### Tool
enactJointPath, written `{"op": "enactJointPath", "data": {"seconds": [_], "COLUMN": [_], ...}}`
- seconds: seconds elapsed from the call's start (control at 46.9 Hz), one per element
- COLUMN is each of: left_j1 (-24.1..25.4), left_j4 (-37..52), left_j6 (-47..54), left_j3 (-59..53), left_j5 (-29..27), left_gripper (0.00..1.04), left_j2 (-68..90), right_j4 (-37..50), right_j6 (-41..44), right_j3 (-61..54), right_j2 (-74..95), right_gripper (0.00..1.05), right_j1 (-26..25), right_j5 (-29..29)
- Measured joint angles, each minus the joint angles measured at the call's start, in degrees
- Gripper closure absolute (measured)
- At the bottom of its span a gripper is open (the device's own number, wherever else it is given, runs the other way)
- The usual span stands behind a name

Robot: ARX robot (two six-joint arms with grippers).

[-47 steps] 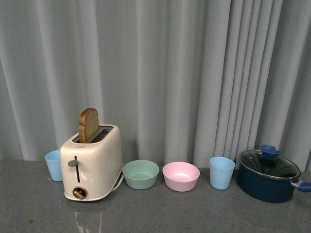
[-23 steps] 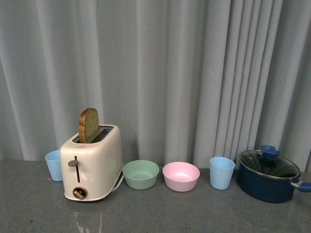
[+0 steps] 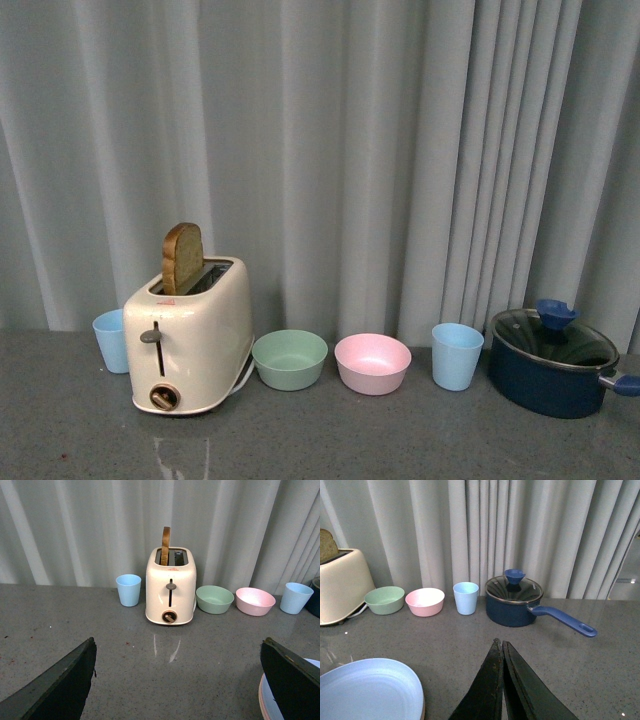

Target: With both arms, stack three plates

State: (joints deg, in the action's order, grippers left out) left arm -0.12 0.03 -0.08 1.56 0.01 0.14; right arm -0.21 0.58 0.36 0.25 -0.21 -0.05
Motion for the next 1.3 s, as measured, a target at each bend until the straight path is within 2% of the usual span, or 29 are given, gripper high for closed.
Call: {"op": "enactJointPath", "data": {"seconds": [0.064, 0.32, 0.555, 0.619, 1.301], "left_j1": [0.00, 0.00, 0.00, 0.00, 0.00], "left_j4": [0.00, 0.00, 0.00, 0.00, 0.00], "left_j6": [0.00, 0.00, 0.00, 0.00, 0.00], "left_j3": [0.00, 0.00, 0.00, 0.00, 0.00], "left_j5": [0.00, 0.00, 0.00, 0.00, 0.00], "left_gripper": [0.07, 0.07, 0.07, 0.07, 0.07], "left_j2": [0.00, 0.00, 0.00, 0.00, 0.00], "right_j4": [0.00, 0.00, 0.00, 0.00, 0.00], "right_j6": [0.04, 0.02, 0.00, -0.13, -0.13], "right_j3": [0.00, 0.00, 0.00, 0.00, 0.00], "right_j2": [0.00, 0.00, 0.00, 0.00, 0.00], "right_gripper": [1.00, 0.59, 0.06, 0.08, 0.07], "right_j1": [0.00, 0.00, 0.00, 0.00, 0.00], "right_j5": [0.00, -0.02, 0.00, -0.02, -0.02]}}
